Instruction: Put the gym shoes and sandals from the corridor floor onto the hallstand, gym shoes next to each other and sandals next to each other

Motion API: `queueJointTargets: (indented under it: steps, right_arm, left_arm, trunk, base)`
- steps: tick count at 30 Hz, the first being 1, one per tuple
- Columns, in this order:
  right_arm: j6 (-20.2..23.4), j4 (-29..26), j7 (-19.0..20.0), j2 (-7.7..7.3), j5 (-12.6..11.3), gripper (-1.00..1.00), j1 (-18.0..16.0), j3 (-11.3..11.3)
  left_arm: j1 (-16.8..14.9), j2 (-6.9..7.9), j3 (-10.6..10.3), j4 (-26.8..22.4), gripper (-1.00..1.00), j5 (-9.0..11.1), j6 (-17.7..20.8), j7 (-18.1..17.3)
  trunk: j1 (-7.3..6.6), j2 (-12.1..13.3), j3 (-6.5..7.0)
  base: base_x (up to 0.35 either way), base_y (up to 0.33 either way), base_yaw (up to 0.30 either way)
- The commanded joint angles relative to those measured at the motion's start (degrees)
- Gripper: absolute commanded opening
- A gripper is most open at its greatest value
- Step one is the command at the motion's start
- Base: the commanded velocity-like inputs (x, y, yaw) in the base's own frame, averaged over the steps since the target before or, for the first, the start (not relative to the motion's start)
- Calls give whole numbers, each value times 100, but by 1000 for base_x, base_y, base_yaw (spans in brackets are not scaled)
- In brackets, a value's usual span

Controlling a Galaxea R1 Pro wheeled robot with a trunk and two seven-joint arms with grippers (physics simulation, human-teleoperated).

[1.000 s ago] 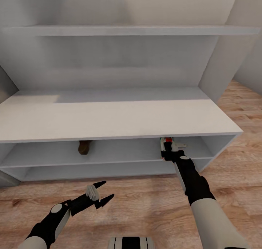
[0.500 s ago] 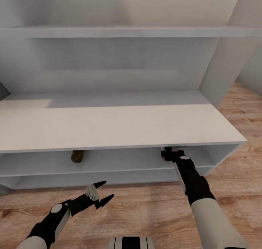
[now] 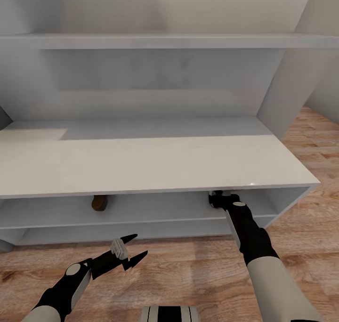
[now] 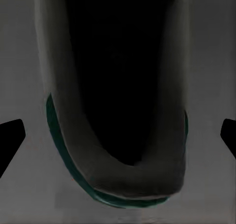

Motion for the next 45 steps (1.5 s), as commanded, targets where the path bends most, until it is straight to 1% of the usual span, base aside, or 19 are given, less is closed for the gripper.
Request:
queueJointTargets:
  steps: [1,6,14,18,27,39,43,44,45]
  right_arm:
    - [29,-7,13,5,50,100,-2,-11]
    - [31,-9,21,5,50,100,-2,-11]
    - [33,-51,30,18,50,100,-2,-9]
    - [32,-395,27,22,50,100,-2,2]
    - [36,-791,22,28,51,100,-2,7]
    - [37,-846,26,32,42,100,18,4]
    - [37,-1012,32,32,9,100,16,13]
    - [37,-1110,35,33,-302,100,15,15]
    - [37,-1117,34,33,-378,100,15,16]
  left_arm:
    - [-3,0,5,6,100,10,-29,-23]
    - [-3,0,5,6,100,10,-29,-26]
    - [-3,0,6,6,100,10,-29,-26]
    - [-3,0,13,6,100,10,-29,-26]
    - [-3,0,14,6,100,10,-29,-26]
    - [-3,8,14,6,100,10,-29,-26]
    - [-3,9,14,6,100,10,-29,-26]
    - [-3,13,19,3,100,10,-23,-26]
    - [-3,16,21,1,100,10,-23,-26]
  trunk:
    - [-1,-2,-4]
    - [-1,-2,-4]
    - [-1,-2,-4]
    - [-1,-2,-4]
    - [-1,-2,-4]
    - [-1,-2,-4]
    - [-1,-2,-4]
    - [-1,-2,-4]
    - [-1,-2,-4]
  base:
    - [0,0,0]
    - [-58,0,0]
    - [-313,0,0]
    - [-338,0,0]
    - [-339,0,0]
    - [-332,0,0]
    - [-241,0,0]
    - [-135,0,0]
    - [-103,0,0]
